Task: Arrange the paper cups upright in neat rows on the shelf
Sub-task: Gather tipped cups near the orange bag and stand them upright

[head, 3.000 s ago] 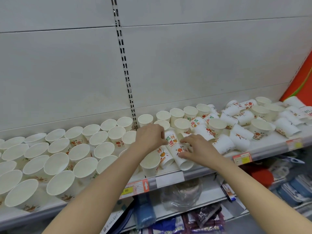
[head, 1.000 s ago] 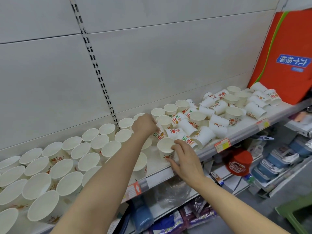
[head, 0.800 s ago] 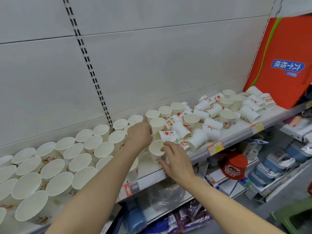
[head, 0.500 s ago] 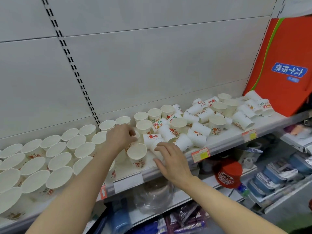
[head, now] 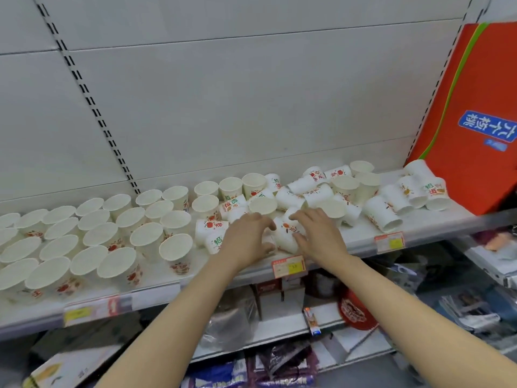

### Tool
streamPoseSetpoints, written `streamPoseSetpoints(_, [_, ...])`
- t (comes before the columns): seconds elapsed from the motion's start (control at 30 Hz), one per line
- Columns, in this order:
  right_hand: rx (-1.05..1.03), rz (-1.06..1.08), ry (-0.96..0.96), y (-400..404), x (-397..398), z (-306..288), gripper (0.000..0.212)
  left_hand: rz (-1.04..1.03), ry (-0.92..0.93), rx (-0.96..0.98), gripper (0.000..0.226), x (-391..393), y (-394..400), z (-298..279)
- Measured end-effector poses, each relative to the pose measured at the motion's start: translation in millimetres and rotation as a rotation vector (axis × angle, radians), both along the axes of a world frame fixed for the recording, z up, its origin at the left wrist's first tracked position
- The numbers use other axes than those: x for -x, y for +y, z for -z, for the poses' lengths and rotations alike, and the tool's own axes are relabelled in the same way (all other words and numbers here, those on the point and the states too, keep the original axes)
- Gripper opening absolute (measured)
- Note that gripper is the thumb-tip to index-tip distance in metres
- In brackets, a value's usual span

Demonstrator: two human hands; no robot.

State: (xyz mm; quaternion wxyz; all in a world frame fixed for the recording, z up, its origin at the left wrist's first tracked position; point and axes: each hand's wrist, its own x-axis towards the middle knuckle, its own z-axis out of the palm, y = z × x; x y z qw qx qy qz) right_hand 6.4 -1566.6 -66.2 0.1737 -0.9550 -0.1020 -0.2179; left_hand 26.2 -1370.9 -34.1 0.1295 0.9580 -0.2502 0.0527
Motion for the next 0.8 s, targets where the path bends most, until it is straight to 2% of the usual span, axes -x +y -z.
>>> streamPoseSetpoints(0.07, [-0.032,0.021,-0.004,-8,-6,2,0.033,-0.023,-0.017,0.032,0.040,0,-2,4])
streamPoseSetpoints(0.23, [0.048,0.068,-0.076,-30,-25,-6,0.030,-0.051,-0.082,0.082,0.033,-14,-14,-8])
streamPoseSetpoints(0.37, [-0.054,0.182,-0.131,-57,-27,-23,0.029,-0.048,-0.078,0.099,0.031,-34,-46,-18])
streamPoseSetpoints(0.67, [-0.058,0.441,-0.151,-141,15,1,0.027,0.078,-0.059,0.103,0.031,-47,-115,-17])
streamPoseSetpoints(0.8, [-0.198,0.556,-0.097,-194,9,-3,0.028,0.141,-0.064,0.111,0.030,-48,-166,-23])
